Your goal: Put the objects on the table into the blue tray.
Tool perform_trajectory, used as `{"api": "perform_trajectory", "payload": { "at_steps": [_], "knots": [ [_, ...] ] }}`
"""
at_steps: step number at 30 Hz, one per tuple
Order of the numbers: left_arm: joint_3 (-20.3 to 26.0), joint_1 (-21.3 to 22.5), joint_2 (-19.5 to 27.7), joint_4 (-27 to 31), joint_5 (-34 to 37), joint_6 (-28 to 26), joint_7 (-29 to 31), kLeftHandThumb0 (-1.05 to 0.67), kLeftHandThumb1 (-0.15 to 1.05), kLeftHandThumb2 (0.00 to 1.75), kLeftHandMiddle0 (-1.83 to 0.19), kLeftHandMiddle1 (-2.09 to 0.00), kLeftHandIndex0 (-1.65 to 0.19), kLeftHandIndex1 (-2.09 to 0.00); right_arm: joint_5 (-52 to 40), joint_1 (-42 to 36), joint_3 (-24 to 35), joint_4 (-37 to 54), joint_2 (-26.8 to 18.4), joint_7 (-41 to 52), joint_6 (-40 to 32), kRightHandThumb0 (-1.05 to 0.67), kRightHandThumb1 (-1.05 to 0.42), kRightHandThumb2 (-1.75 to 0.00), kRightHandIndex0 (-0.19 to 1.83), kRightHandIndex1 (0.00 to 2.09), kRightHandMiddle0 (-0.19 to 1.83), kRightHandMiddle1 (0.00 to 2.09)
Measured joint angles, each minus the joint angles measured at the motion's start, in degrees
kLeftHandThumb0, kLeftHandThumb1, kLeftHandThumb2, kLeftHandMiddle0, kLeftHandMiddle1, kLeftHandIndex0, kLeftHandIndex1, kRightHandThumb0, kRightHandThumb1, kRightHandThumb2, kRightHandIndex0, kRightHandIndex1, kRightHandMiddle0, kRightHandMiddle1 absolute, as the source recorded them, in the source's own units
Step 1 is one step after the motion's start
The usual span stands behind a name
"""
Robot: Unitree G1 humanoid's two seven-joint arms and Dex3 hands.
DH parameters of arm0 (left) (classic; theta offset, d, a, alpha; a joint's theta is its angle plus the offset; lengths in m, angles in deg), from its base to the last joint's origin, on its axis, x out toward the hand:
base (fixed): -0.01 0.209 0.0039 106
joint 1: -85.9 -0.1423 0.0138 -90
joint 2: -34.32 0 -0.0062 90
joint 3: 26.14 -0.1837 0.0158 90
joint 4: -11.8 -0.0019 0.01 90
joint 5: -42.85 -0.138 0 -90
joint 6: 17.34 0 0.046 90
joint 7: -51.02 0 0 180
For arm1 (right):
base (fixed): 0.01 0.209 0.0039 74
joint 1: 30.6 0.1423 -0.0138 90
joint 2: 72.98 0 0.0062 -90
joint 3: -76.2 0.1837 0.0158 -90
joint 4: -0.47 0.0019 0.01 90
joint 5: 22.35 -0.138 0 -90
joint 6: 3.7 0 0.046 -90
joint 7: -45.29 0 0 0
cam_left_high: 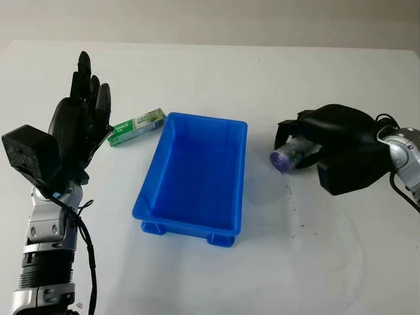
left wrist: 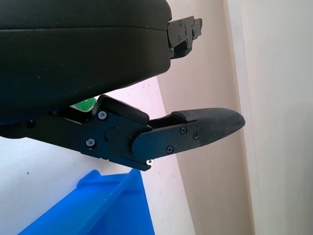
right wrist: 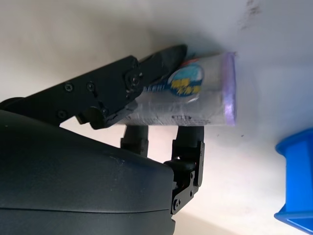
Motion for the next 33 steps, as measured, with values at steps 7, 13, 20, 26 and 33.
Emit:
{"api": "perform_trajectory", "payload": {
  "at_steps": [7,13,20,26,33],
  "knots": [
    [0.0,0.0,0.0,0.0,0.0,0.3,0.1,-0.73,1.05,0.63,0.19,0.0,0.19,0.0,2.6,0.3,-0.9,-0.6,-0.2,-5.8,0.0,-0.48,-1.05,-0.15,0.96,2.09,0.66,2.09],
    [-0.2,0.3,0.0,-0.8,0.0,0.7,-0.1,-0.74,1.05,0.62,0.19,0.0,0.19,0.0,0.1,0.5,0.1,-0.6,0.7,-7.1,-1.4,-0.44,-1.04,-0.1,0.91,2.09,0.69,2.09],
    [-0.5,0.4,-0.2,-0.8,0.0,0.7,-0.9,-0.75,1.05,0.61,0.19,0.0,0.19,0.0,-6.8,5.8,3.6,-0.6,4.2,-7.6,-2.6,-0.38,-1.02,-0.05,1.03,2.09,0.85,2.09],
    [-0.5,0.4,-0.3,-0.7,-0.1,0.3,-1.6,-0.75,1.05,0.61,0.19,0.0,0.19,0.0,-10.0,10.5,5.3,0.5,7.5,-7.4,-4.6,-0.37,-1.02,-0.06,1.08,2.09,0.93,2.09],
    [-0.7,0.4,-0.4,-0.6,-0.2,0.1,-2.3,-0.75,1.05,0.61,0.19,0.0,0.19,0.0,-11.2,11.5,6.4,4.7,14.0,-12.7,-6.3,-0.37,-1.05,-0.08,1.17,2.09,1.0,2.09]
  ]
}}
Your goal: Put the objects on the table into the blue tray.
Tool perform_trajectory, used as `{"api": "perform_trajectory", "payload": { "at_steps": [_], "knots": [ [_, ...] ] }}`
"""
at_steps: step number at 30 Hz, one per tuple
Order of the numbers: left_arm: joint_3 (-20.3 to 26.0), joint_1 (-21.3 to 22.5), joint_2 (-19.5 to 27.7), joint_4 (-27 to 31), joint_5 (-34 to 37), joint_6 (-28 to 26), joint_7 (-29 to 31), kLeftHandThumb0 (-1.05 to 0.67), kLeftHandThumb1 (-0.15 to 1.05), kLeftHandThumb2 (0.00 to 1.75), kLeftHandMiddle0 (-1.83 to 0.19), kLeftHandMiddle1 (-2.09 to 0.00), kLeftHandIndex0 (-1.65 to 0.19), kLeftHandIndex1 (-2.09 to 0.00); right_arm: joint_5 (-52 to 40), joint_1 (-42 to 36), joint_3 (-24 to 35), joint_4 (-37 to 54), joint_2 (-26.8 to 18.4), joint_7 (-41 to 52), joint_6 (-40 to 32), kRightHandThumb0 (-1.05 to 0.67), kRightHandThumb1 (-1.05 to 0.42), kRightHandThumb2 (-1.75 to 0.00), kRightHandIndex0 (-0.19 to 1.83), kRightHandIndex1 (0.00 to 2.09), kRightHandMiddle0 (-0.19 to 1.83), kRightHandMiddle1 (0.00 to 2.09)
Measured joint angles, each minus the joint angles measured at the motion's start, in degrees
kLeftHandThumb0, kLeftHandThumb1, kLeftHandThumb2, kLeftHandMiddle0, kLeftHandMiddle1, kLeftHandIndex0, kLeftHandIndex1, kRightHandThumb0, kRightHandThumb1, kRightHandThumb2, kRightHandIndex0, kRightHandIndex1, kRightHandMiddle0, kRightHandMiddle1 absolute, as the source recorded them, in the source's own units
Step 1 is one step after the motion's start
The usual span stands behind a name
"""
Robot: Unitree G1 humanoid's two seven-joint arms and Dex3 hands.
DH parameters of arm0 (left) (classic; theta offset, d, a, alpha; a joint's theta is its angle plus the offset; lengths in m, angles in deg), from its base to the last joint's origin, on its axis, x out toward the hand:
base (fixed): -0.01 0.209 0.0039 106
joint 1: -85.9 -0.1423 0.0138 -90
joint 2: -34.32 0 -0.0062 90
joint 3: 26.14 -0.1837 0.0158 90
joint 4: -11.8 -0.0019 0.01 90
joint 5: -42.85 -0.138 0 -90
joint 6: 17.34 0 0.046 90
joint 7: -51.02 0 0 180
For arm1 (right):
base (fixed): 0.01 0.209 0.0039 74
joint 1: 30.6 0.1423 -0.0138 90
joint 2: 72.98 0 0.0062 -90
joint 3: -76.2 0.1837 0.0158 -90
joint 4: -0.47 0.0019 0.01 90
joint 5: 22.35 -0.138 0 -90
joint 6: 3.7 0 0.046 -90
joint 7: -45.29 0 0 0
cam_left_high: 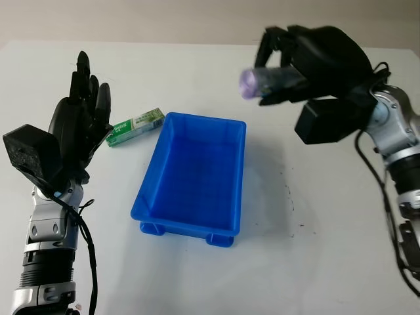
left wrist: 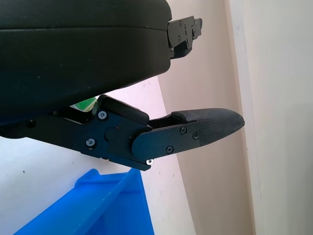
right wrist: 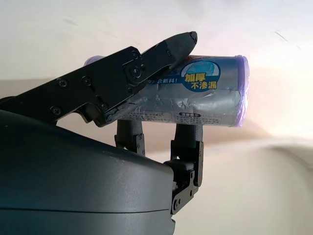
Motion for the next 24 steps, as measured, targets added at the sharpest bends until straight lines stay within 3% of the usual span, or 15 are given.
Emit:
{"api": "perform_trajectory", "payload": {
  "at_steps": [5,10,19,24],
  "knots": [
    [-0.1,0.0,-0.1,0.0,0.0,0.1,-0.1,-0.75,1.05,0.62,0.19,0.0,0.19,0.0,0.0,0.1,-0.2,2.9,3.8,-1.5,0.3,-0.42,-1.05,-0.1,1.21,2.09,1.04,2.09],
    [-0.3,0.0,-0.1,0.2,-0.5,0.0,-0.4,-0.76,1.05,0.61,0.19,0.0,0.19,0.0,-1.6,-0.1,-2.0,4.6,6.8,2.7,1.9,-0.43,-1.05,-0.13,1.15,2.09,0.99,2.09],
    [-0.6,-0.5,-0.1,2.1,-1.1,-1.6,-1.3,-0.75,1.05,0.63,0.19,0.0,0.19,0.0,-2.1,-3.8,-4.9,7.1,8.7,10.9,3.2,-0.45,-1.05,-0.1,1.09,2.09,0.91,2.09],
    [-0.6,-0.5,-0.1,2.1,-1.1,-1.5,-1.2,-0.74,1.05,0.63,0.19,0.0,0.19,0.0,-2.4,-4.2,-6.2,7.1,8.1,18.4,2.7,-0.51,-1.05,-0.12,0.84,2.09,0.66,2.09]
  ]
}}
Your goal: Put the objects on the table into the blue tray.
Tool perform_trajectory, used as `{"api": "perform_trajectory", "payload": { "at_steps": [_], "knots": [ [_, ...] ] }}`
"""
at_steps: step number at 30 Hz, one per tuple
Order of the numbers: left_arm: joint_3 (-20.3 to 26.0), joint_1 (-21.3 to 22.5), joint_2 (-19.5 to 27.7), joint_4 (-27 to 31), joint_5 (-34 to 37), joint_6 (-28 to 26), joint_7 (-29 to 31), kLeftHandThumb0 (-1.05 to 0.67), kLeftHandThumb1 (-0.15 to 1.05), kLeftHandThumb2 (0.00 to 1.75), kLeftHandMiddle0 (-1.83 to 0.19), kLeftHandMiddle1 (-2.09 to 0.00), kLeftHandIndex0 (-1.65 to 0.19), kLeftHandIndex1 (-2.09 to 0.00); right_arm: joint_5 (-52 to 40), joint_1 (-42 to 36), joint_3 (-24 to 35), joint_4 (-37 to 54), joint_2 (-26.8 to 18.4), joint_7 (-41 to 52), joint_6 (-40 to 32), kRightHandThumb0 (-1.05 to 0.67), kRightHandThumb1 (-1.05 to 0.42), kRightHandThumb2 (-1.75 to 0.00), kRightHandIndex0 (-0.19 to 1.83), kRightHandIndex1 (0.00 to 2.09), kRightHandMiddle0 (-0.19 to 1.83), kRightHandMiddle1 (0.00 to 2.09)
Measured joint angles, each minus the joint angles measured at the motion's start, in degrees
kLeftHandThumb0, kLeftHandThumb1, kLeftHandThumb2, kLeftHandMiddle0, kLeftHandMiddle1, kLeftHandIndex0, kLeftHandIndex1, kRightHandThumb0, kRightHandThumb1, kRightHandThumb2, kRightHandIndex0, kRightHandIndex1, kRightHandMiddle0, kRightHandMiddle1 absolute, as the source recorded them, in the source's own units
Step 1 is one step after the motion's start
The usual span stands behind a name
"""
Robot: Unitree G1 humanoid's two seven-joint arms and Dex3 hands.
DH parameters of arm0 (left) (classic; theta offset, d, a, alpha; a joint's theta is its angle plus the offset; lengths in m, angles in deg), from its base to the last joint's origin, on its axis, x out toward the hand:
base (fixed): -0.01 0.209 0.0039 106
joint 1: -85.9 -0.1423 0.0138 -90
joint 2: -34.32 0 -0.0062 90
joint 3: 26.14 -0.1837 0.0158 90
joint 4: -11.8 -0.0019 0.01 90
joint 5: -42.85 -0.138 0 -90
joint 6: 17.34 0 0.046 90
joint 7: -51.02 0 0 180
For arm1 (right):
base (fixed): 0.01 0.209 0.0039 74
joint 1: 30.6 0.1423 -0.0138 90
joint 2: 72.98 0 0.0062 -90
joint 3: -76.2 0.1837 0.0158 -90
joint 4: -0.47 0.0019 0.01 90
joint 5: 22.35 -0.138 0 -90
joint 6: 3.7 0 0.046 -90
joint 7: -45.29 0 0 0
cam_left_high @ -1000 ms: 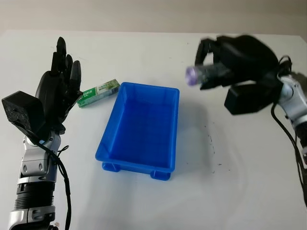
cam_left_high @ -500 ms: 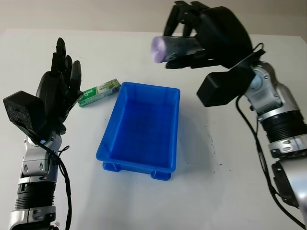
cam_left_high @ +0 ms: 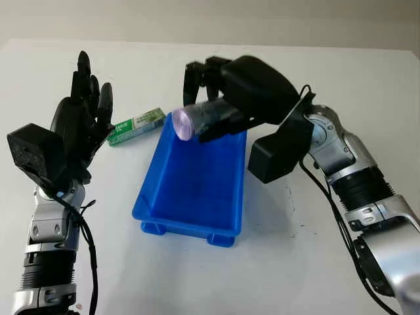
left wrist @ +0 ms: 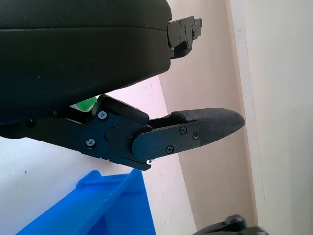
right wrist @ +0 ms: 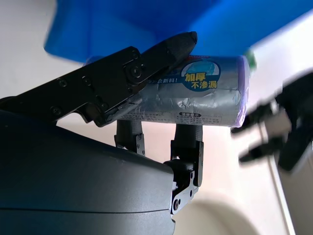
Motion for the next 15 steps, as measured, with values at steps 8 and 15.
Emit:
{"api": "perform_trajectory", "payload": {
  "at_steps": [8,15],
  "knots": [
    [0.0,0.0,0.0,0.0,0.0,0.2,0.0,-0.75,1.05,0.61,0.19,0.0,0.19,0.0,-2.2,0.0,-0.5,-0.1,-1.6,8.4,0.3,-0.72,-1.05,-0.13,0.27,1.72,0.18,1.74],
    [0.0,0.0,-0.1,0.0,0.1,0.4,0.0,-0.74,1.05,0.61,0.19,0.0,0.19,0.0,-8.1,0.0,0.2,1.1,-2.3,16.3,-1.3,-0.83,-1.05,-0.27,0.07,0.08,0.04,0.16]
  ]
}}
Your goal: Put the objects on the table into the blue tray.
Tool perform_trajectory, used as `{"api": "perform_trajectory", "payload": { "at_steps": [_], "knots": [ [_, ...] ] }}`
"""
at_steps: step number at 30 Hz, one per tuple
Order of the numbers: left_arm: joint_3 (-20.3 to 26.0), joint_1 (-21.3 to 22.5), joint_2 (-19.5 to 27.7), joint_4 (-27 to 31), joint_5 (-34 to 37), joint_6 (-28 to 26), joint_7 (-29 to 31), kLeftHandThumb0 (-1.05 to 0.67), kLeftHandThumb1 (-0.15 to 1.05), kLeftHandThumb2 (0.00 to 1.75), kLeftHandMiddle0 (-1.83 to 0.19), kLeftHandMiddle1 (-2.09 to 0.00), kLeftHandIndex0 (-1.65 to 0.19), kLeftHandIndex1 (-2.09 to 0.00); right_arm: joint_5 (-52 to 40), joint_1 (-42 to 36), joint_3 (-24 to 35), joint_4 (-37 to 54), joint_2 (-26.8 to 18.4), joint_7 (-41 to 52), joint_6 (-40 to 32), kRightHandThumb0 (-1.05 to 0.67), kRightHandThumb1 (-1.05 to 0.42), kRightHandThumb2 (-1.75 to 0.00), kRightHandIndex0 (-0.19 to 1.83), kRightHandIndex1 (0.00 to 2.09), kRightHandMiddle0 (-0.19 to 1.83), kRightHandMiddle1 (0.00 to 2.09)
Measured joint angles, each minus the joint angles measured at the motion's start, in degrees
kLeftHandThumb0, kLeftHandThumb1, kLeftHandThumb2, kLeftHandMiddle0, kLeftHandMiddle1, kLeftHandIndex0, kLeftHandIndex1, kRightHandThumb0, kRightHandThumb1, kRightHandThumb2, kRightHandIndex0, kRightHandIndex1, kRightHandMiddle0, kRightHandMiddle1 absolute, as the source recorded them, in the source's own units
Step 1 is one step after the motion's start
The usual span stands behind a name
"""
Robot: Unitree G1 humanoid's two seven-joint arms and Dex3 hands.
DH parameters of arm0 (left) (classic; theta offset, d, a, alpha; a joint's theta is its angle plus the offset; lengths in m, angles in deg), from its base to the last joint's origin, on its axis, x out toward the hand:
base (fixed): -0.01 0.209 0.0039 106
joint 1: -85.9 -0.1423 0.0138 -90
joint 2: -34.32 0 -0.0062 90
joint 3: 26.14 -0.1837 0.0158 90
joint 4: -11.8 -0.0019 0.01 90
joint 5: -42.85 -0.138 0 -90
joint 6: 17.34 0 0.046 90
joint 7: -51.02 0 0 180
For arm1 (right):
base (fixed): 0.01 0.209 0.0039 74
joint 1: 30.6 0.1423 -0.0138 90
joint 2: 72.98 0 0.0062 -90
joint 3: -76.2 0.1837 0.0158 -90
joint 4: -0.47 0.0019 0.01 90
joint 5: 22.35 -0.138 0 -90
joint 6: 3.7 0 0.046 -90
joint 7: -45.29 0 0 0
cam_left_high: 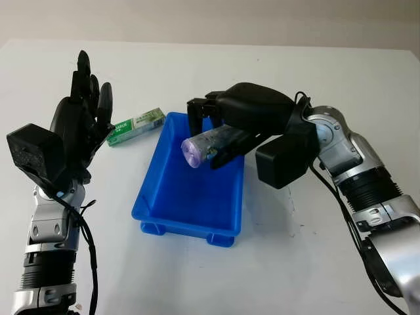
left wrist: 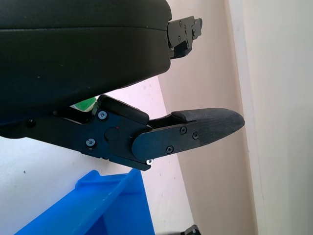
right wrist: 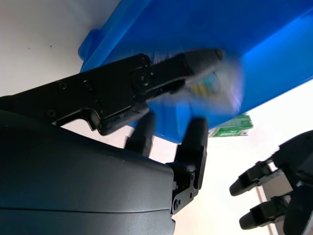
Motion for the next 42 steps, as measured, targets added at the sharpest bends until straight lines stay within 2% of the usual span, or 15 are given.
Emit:
{"api": "perform_trajectory", "payload": {
  "at_steps": [7,18,22,28,35,42],
  "knots": [
    [-0.1,0.0,-0.1,0.0,0.0,0.0,-0.1,-0.74,1.05,0.62,0.19,0.0,0.19,0.0,-1.0,0.0,0.3,0.0,0.0,0.1,1.6,-0.88,-1.05,-0.45,-0.18,0.0,-0.16,0.02],
    [-0.1,0.0,-0.2,-0.4,-0.1,0.7,-0.1,-0.75,1.05,0.61,0.19,0.0,0.19,0.0,-5.1,-1.0,6.0,-0.7,1.3,-9.0,4.2,-0.89,-1.05,-0.54,-0.19,0.0,-0.19,0.0],
    [-0.1,0.0,-0.2,-0.4,-0.2,0.6,-0.2,-0.74,1.05,0.62,0.19,0.0,0.19,0.0,-9.0,-4.0,9.9,0.0,3.0,-12.1,-2.7,-0.94,-1.05,-0.61,-0.19,0.0,-0.19,0.0],
    [-0.1,0.0,0.0,-0.4,-0.2,0.2,-0.2,-0.75,1.05,0.62,0.19,0.0,0.19,0.0,-16.9,-9.1,17.5,5.6,6.3,-15.8,-22.3,-0.87,-1.05,-0.69,-0.19,0.0,-0.19,0.0],
    [0.0,0.0,0.3,-0.7,-0.1,0.3,0.5,-0.74,1.05,0.62,0.19,0.0,0.19,0.0,-26.5,-15.4,23.3,10.1,7.9,-14.9,-30.9,-0.83,-1.05,-0.68,-0.19,0.0,-0.19,0.0],
    [0.1,0.1,0.2,-1.3,0.0,0.8,0.8,-0.74,1.05,0.61,0.19,0.0,0.19,0.0,-29.3,-19.8,25.8,15.5,9.8,-18.1,-37.0,-0.79,-1.05,-0.74,-0.19,0.0,-0.19,0.0]
  ]
}}
